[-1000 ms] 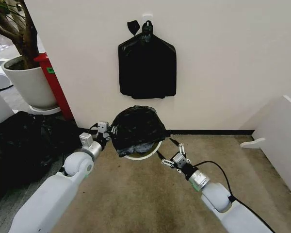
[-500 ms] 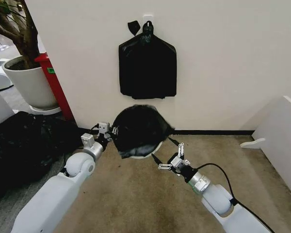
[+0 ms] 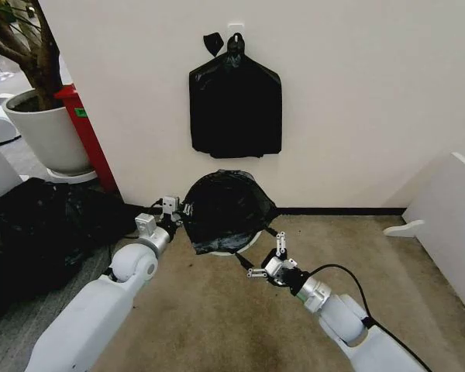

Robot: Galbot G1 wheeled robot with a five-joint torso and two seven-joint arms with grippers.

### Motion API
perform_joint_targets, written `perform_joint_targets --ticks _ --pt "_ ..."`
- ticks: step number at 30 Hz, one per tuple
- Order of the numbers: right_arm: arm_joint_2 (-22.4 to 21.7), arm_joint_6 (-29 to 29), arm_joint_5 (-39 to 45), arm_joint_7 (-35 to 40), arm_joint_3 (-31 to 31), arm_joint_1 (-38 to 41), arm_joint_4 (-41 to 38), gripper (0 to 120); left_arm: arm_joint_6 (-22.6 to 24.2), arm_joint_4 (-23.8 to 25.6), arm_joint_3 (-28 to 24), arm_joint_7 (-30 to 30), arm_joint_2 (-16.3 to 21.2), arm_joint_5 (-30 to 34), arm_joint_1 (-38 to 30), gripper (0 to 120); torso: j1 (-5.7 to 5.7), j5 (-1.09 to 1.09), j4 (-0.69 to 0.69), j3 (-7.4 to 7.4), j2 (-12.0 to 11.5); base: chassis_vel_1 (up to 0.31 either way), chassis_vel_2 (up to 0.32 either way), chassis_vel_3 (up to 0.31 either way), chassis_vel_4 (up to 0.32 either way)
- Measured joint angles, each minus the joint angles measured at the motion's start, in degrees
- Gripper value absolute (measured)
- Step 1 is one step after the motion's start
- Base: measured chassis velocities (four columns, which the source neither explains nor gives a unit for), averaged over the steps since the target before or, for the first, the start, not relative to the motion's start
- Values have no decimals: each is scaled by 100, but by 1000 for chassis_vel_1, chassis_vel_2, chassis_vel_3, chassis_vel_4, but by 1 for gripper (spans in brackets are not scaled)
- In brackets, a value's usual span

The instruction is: Place the garbage bag over the trash bin.

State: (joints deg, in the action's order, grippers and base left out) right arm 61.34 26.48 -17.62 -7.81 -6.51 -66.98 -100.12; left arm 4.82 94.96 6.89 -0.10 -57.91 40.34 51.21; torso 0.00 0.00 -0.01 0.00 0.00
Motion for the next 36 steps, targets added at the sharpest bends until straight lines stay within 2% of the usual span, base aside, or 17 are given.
perform_joint_targets --ticks 1,2,3,5,6,8,11,14,19,22,25,36 --pt "36 8 -97 -2 23 34 11 91 2 12 3 0 -3 -1 19 1 0 0 1 0 0 0 0 0 0" --pt "54 9 -131 -5 30 51 17 91 3 19 7 0 -4 -1 28 1 0 0 1 0 0 0 0 0 0" --pt "104 9 -186 -40 46 100 42 81 6 52 22 -1 -5 -1 54 1 0 0 1 0 0 0 0 0 0" --pt "128 9 -184 -74 48 119 63 76 11 88 31 -3 -3 1 76 1 0 0 1 0 0 0 0 0 0" --pt "133 14 -169 -94 48 120 67 70 13 105 36 -3 2 2 84 1 0 0 1 0 0 0 0 0 0" --pt "135 20 -155 -108 48 119 68 70 15 115 40 -3 5 2 89 1 0 0 0 0 0 0 0 0 0" --pt "126 81 -36 -188 46 84 68 52 25 156 61 -18 16 10 100 1 0 0 1 0 0 0 0 0 0" --pt "118 132 31 -207 44 70 72 45 30 181 67 -25 16 16 106 1 0 0 1 0 0 0 0 0 0" --pt "91 323 218 -232 36 50 171 24 64 276 101 -67 11 28 148 1 0 0 1 0 0 0 0 0 0" --pt "85 367 229 -235 21 37 193 17 71 314 118 -82 23 40 166 1 0 0 0 0 0 0 0 0 0" --pt "59 478 245 -239 -2 -33 227 2 78 376 161 -113 58 65 195 1 0 0 1 0 0 0 0 0 0" --pt "38 700 241 -345 -44 -280 379 0 111 464 353 -203 89 262 217 1 0 0 0 0 0 0 0 0 0"
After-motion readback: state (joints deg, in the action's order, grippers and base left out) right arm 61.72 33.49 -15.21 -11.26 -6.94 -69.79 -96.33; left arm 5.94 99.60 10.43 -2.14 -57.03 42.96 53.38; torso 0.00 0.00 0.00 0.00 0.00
